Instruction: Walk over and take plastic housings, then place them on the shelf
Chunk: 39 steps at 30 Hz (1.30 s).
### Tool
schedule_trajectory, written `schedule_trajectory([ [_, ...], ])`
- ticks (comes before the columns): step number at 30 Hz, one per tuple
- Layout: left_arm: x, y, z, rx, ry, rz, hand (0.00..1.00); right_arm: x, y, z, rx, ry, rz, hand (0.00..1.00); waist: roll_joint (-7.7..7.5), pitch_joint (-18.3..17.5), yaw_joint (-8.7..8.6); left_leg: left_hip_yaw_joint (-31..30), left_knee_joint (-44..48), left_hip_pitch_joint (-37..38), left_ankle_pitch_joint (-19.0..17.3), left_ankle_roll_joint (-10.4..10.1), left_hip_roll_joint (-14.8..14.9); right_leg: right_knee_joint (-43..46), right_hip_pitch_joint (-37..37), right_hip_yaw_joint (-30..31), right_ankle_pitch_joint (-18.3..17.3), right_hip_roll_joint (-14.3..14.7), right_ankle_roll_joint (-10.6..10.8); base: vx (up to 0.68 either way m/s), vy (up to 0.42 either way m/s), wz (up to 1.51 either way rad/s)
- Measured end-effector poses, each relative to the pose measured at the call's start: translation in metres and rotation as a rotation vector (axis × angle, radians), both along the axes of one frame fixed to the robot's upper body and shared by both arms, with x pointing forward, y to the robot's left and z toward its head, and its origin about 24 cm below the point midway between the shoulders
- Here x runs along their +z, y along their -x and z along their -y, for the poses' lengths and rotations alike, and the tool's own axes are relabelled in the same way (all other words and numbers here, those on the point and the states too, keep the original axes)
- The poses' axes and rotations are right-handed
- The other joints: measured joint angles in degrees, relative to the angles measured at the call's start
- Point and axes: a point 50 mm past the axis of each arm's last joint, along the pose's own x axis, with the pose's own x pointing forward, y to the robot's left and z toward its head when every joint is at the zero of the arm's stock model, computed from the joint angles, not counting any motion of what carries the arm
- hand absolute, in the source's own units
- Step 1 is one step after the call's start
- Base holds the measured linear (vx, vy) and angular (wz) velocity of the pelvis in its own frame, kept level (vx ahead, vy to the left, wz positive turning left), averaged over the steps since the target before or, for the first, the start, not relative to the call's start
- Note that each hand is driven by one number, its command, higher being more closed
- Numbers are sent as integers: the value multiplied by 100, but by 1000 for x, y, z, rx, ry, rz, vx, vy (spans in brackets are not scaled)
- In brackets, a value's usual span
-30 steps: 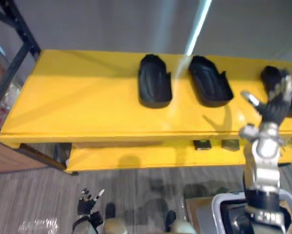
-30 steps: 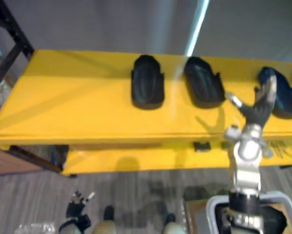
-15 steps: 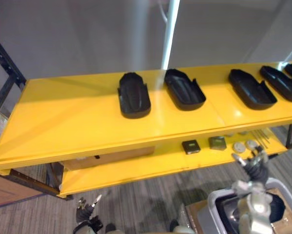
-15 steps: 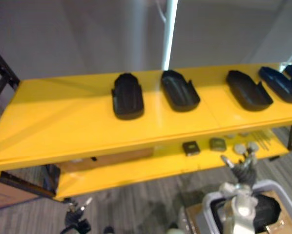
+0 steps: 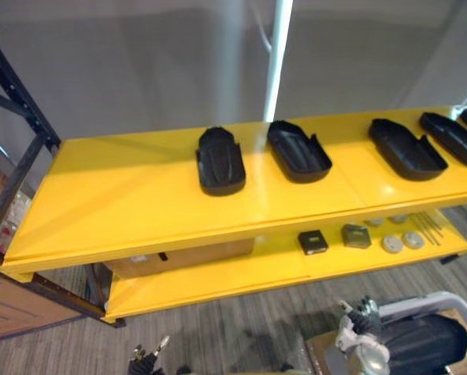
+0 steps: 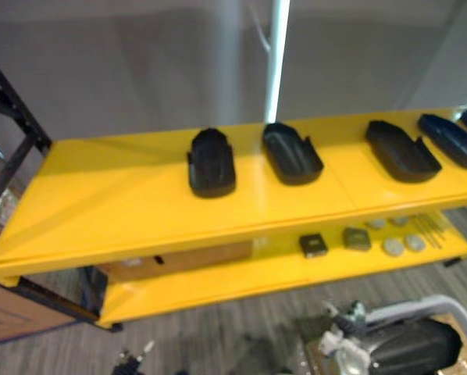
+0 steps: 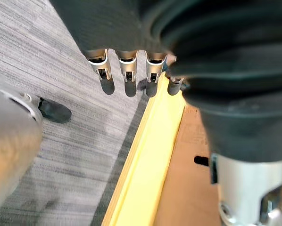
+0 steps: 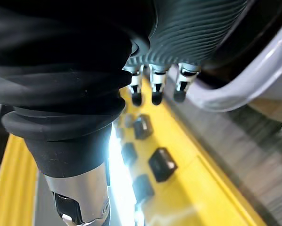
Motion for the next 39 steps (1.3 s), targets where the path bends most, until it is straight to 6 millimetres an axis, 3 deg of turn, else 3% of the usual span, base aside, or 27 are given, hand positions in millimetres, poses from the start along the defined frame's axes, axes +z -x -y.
schedule_trajectory([
  [8, 7, -32, 19, -300, -39, 66, 0, 2, -6, -8, 9, -32, 53, 0, -9, 2, -24, 142, 1, 36, -20, -7, 12, -88, -21, 142, 67, 26, -8, -1, 3, -7],
  [14, 7, -36, 31, -453, -32, 74, 0, 9, -1, -4, 2, -7, 88, 0, -23, 9, -77, 641, 7, 221, -161, -50, 71, -111, -148, 616, 117, 131, -34, -1, 15, -43],
  [17, 7, -40, 37, -572, -42, 71, 0, 20, -3, -1, 7, 16, 146, 0, -51, 28, -251, 943, 32, 350, -208, -92, 126, -127, -263, 907, 199, 225, -44, 44, 8, -52],
  [22, 12, -65, 57, -733, -40, 119, 0, 31, 4, 3, 22, 44, 194, 0, -92, 53, -499, 1534, 35, 662, -356, -208, 223, -120, -388, 1453, 248, 430, -77, 41, 4, -57],
  [30, 17, -83, 82, -891, -45, 143, 0, 53, 9, 9, 67, 117, 336, 0, -30, 96, -981, 2057, 553, 704, -766, -254, 299, -77, -529, 1929, 273, 515, -51, 21, 17, -35],
  [34, 17, -83, 88, -919, -43, 138, 0, 62, 11, 16, -40, 235, 357, 0, 22, 132, -1111, 2093, 628, 698, -819, -262, 308, -75, -537, 1966, 273, 514, -48, -30, 15, -5],
  [39, 11, -72, 92, -949, -30, 87, 0, 69, 32, 45, -318, 477, 297, 0, 208, 183, -1156, 2256, 676, 694, -854, -261, 311, -72, -620, 2090, 285, 538, -28, -29, 5, -13],
])
